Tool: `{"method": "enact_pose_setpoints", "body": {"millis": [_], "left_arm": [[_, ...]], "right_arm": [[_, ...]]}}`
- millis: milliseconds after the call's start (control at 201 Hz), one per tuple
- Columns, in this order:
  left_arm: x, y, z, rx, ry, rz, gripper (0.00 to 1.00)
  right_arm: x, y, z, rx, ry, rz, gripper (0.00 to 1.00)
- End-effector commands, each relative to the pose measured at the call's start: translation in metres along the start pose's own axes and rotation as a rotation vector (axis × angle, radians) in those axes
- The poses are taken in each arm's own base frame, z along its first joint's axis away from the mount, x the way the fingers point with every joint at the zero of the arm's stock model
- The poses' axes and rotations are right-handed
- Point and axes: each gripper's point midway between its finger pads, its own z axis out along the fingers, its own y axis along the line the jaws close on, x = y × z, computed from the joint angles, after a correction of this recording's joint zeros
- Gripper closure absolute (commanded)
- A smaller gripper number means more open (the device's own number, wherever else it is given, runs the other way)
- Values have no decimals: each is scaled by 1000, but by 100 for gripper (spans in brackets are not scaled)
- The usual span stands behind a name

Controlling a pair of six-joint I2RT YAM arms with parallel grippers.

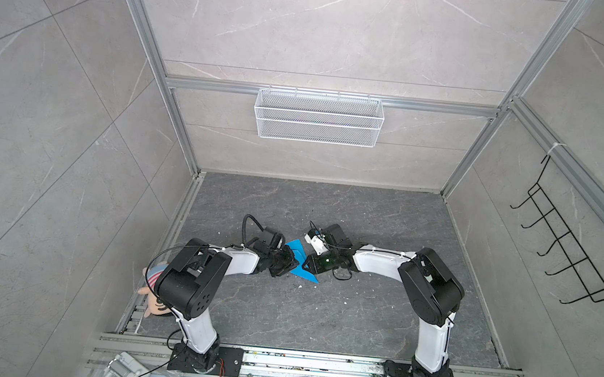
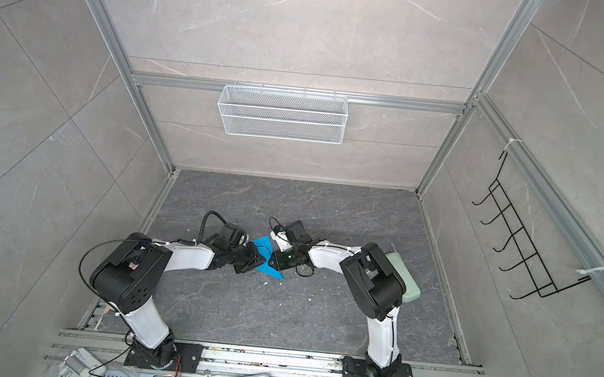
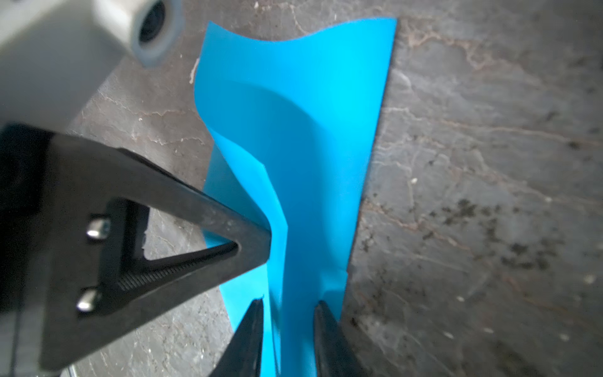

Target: Fold a paper plane with a square sheet of paper (pick it up from the middle)

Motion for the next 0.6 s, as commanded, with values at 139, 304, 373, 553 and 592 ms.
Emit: {"method": "enact_pose_setpoints", "body": {"millis": [139, 304, 373, 553, 592], "left_arm": [[4, 22, 2, -91, 9, -49, 82], [4, 24, 3, -96, 10, -56, 82], [3, 24, 2, -97, 8, -58, 82], [3, 22, -1, -91, 4, -55, 81], [4, 20, -3, -87, 0, -51, 80]], "right_arm": [[9, -4, 14, -5, 40, 20, 79], [12, -1, 17, -23, 42, 26, 81], [12, 0, 18, -28, 45, 24, 82], [18, -1, 21, -39, 57, 45, 86], [19, -3, 21, -42, 50, 58, 88]]}}
